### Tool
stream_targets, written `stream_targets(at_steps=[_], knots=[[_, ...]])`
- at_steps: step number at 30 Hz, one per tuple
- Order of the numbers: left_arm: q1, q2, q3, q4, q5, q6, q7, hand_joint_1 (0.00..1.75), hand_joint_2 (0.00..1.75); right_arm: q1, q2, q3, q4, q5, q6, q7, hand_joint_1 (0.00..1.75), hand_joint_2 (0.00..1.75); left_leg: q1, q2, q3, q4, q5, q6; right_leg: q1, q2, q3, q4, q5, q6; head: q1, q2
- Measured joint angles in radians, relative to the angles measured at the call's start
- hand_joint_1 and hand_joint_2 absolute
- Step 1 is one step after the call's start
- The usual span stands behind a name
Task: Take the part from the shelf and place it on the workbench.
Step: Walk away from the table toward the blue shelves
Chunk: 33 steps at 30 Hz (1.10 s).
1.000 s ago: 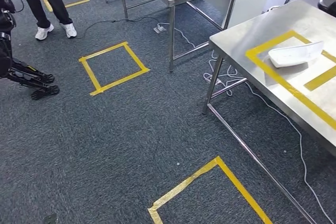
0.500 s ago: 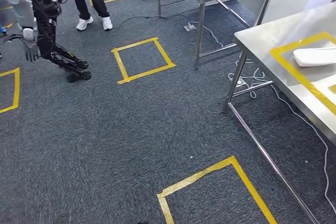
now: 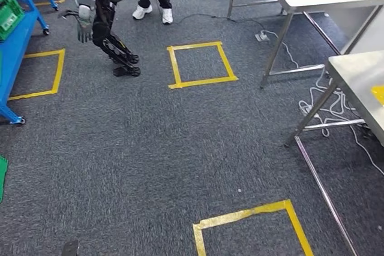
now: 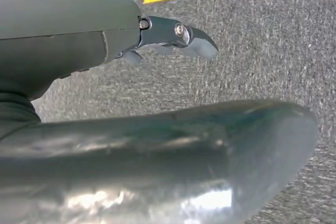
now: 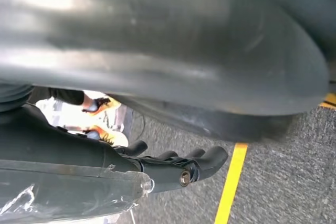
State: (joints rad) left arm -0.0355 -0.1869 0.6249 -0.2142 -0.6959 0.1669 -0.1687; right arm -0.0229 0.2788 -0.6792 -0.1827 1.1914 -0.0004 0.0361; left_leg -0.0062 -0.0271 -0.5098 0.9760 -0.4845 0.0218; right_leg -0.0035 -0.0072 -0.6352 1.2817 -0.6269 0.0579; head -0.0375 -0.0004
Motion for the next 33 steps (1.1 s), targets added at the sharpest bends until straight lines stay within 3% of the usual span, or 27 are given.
stream_targets(at_steps=[1,2,4,6,8,10,12,13,15,17,18,19,21,23,25,27,29,31,32,33], knots=[[0.002,0.000,0.000,0.000,-0.001,0.002,-0.001,0.00,0.00,0.001,0.000,-0.001,0.000,-0.001,0.000,0.000,0.00,0.00,0.000,-0.014,0.009,0.000,-0.006,0.000,0.000,0.003,-0.028,0.016,0.014,0.001,0.002,0.000],[0.003,0.000,0.000,0.000,-0.002,0.003,-0.002,0.00,0.00,0.001,0.000,-0.002,0.000,-0.002,0.000,0.000,0.00,0.00,0.000,-0.029,0.021,0.001,-0.012,-0.001,0.000,0.005,-0.039,-0.004,0.045,0.000,0.003,0.000],[0.005,-0.002,0.000,0.000,-0.003,0.005,-0.006,0.00,0.00,0.001,0.000,-0.005,0.000,-0.003,0.000,0.000,0.00,0.00,0.002,-0.057,0.045,0.001,-0.028,-0.006,-0.001,0.028,-0.019,-0.125,0.147,-0.005,0.005,0.000],[0.003,-0.003,0.000,0.000,-0.008,0.007,-0.015,0.00,0.00,0.002,0.000,-0.009,0.001,-0.003,0.000,0.000,0.00,0.00,0.006,-0.084,0.054,0.004,-0.042,-0.016,-0.003,0.074,-0.003,-0.221,0.212,-0.014,0.004,0.000],[0.001,-0.005,0.000,0.001,-0.014,0.009,-0.022,0.00,0.00,0.000,0.000,-0.011,0.002,-0.004,0.000,0.000,0.00,0.00,0.014,-0.100,0.047,0.006,-0.047,-0.028,-0.001,0.093,-0.003,-0.241,0.220,-0.024,0.003,0.000],[0.003,-0.007,0.000,0.001,-0.015,0.011,-0.023,0.00,0.00,-0.002,0.001,-0.014,0.002,-0.004,0.000,0.000,0.00,0.00,0.019,-0.106,0.047,0.001,-0.047,-0.036,0.004,0.077,0.002,-0.250,0.224,-0.033,0.003,0.000],[0.002,-0.008,0.001,0.002,-0.016,0.012,-0.024,0.00,0.00,-0.003,0.002,-0.016,0.002,-0.003,-0.001,0.000,0.00,0.00,0.016,-0.070,0.037,0.022,-0.060,-0.045,0.002,0.057,0.016,-0.264,0.223,-0.041,0.002,0.000],[0.000,-0.009,0.001,0.002,-0.016,0.012,-0.025,0.00,0.00,-0.003,0.003,-0.017,0.002,-0.002,-0.002,0.000,0.00,0.00,0.014,-0.043,0.015,0.061,-0.077,-0.050,0.000,0.045,0.023,-0.271,0.222,-0.045,0.001,0.000],[-0.005,-0.010,0.001,0.002,-0.016,0.013,-0.028,0.00,0.00,-0.002,0.003,-0.018,0.002,-0.002,-0.002,0.000,0.00,0.00,0.012,0.001,-0.061,0.186,-0.127,-0.059,0.001,0.017,0.031,-0.277,0.216,-0.052,0.002,0.000],[-0.004,-0.010,0.001,0.002,-0.016,0.013,-0.030,0.00,0.00,-0.003,0.003,-0.019,0.002,-0.002,-0.002,0.000,0.00,0.00,0.014,0.011,-0.128,0.274,-0.147,-0.066,0.001,-0.010,0.033,-0.277,0.211,-0.054,0.001,0.000],[-0.002,-0.010,0.001,0.002,-0.016,0.013,-0.030,0.00,0.00,-0.003,0.003,-0.019,0.002,-0.002,-0.002,0.000,0.00,0.00,0.015,0.013,-0.138,0.272,-0.129,-0.069,0.000,-0.022,0.035,-0.276,0.209,-0.054,0.001,0.000],[0.000,-0.010,0.001,0.002,-0.016,0.013,-0.030,0.00,0.00,-0.003,0.003,-0.019,0.002,-0.003,-0.001,0.000,0.00,0.00,0.016,0.018,-0.128,0.232,-0.092,-0.071,-0.001,-0.033,0.038,-0.275,0.208,-0.052,0.001,0.000],[-0.002,-0.009,0.001,0.002,-0.016,0.013,-0.030,0.00,0.00,-0.003,0.003,-0.019,0.002,-0.003,-0.001,0.000,0.00,0.00,0.016,0.055,-0.078,0.102,-0.013,-0.077,-0.003,-0.055,0.042,-0.270,0.205,-0.045,0.001,0.000],[-0.007,-0.011,0.001,0.002,-0.016,0.013,-0.030,0.00,0.00,-0.003,0.003,-0.019,0.002,-0.003,-0.001,0.000,0.00,0.00,0.012,0.086,-0.051,0.025,0.023,-0.067,0.001,-0.074,0.041,-0.262,0.201,-0.036,0.001,0.000],[-0.007,-0.013,0.001,0.002,-0.016,0.013,-0.030,0.00,0.00,-0.004,0.003,-0.019,0.002,-0.003,-0.001,0.000,0.00,0.00,0.009,0.075,-0.056,0.019,0.032,-0.046,0.004,-0.094,0.042,-0.259,0.201,-0.027,0.001,0.000],[-0.003,-0.012,0.002,0.002,-0.016,0.014,-0.030,0.00,0.00,-0.004,0.003,-0.019,0.002,-0.003,-0.001,0.000,0.00,0.00,0.009,0.055,-0.062,0.019,0.045,-0.031,-0.001,-0.077,0.040,-0.243,0.178,-0.017,0.003,0.000],[-0.004,-0.011,0.002,0.002,-0.016,0.014,-0.030,0.00,0.00,-0.003,0.003,-0.019,0.002,-0.003,0.000,0.000,0.00,0.00,0.010,0.035,-0.075,0.019,0.058,-0.018,-0.004,-0.028,0.014,-0.160,0.102,-0.009,0.006,0.000],[-0.007,-0.012,0.002,0.002,-0.016,0.014,-0.030,0.00,0.00,-0.002,0.003,-0.019,0.002,-0.003,0.000,0.000,0.00,0.00,0.007,0.014,-0.093,0.019,0.072,-0.011,-0.001,-0.002,-0.024,-0.031,0.019,-0.012,0.009,0.000],[-0.007,-0.011,0.002,0.002,-0.016,0.014,-0.030,0.00,0.00,-0.003,0.003,-0.019,0.002,-0.003,0.000,0.000,0.00,0.00,0.005,0.003,-0.103,0.019,0.080,-0.010,0.001,0.002,-0.031,0.009,0.000,-0.015,0.010,0.000],[-0.006,-0.011,0.002,0.002,-0.016,0.015,-0.030,0.00,0.00,-0.004,0.003,-0.019,0.002,-0.003,0.000,0.000,0.00,0.00,0.003,-0.009,-0.113,0.019,0.089,-0.011,0.003,0.004,-0.019,0.011,0.000,-0.021,0.010,0.000]])
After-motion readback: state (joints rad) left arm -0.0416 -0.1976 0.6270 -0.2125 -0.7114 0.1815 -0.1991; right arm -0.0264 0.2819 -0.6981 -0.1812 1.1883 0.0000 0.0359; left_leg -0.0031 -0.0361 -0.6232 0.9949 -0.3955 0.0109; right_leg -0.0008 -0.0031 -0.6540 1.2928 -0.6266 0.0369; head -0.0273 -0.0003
